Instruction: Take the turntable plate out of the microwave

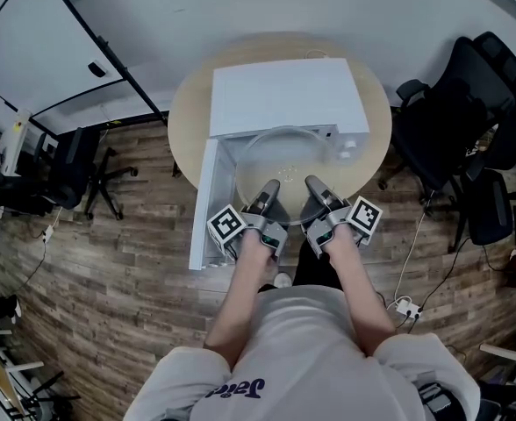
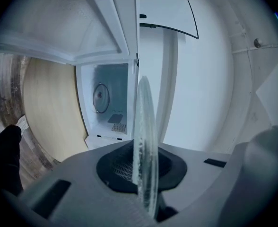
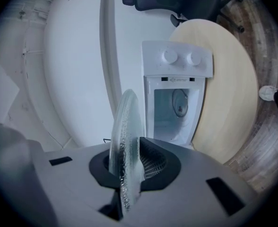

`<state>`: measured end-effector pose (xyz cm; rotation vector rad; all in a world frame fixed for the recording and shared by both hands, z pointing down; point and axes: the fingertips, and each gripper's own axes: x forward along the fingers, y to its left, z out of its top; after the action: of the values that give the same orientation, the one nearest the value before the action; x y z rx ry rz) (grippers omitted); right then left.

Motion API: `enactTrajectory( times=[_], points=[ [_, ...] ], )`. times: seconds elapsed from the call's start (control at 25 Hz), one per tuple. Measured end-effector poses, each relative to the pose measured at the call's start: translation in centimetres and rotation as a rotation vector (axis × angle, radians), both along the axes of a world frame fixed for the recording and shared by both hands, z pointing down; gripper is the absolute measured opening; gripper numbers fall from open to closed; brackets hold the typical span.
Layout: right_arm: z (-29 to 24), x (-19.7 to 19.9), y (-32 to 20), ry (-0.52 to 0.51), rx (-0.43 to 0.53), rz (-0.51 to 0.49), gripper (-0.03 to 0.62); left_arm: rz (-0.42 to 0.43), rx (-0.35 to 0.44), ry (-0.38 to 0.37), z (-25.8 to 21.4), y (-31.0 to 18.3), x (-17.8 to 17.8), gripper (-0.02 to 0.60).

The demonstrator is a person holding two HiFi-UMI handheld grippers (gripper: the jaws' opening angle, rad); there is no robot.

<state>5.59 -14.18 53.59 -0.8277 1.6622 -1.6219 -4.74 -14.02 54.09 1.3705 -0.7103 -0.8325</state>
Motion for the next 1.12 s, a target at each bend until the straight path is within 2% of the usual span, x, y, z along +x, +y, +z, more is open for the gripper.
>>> enactTrajectory(
  times=[0.24,0.36,0.72,1.12],
  points=[
    [-3.8,0.4,0.3,-0.024,0.053,0.004,0.035,0.015,0.041,-0.030,-4.2,0.2,0.6,0.033],
    [-4.9,0.6,0.5,-0.012,0.076,-0.001,0.037,0.015,0.064,-0.020,-5.3,0.3,0.8,0.034],
    [-5.7,0.9,0.9,-0.019,0.116,-0.002,0.034,0.017,0.109,-0.040,-6.4,0.7,1.0,0.034],
    [-5.9,0.8,1.1,-0.014,0.105,-0.002,0.034,0.010,0.101,-0.030,-6.5,0.9,0.9,0.034]
  ],
)
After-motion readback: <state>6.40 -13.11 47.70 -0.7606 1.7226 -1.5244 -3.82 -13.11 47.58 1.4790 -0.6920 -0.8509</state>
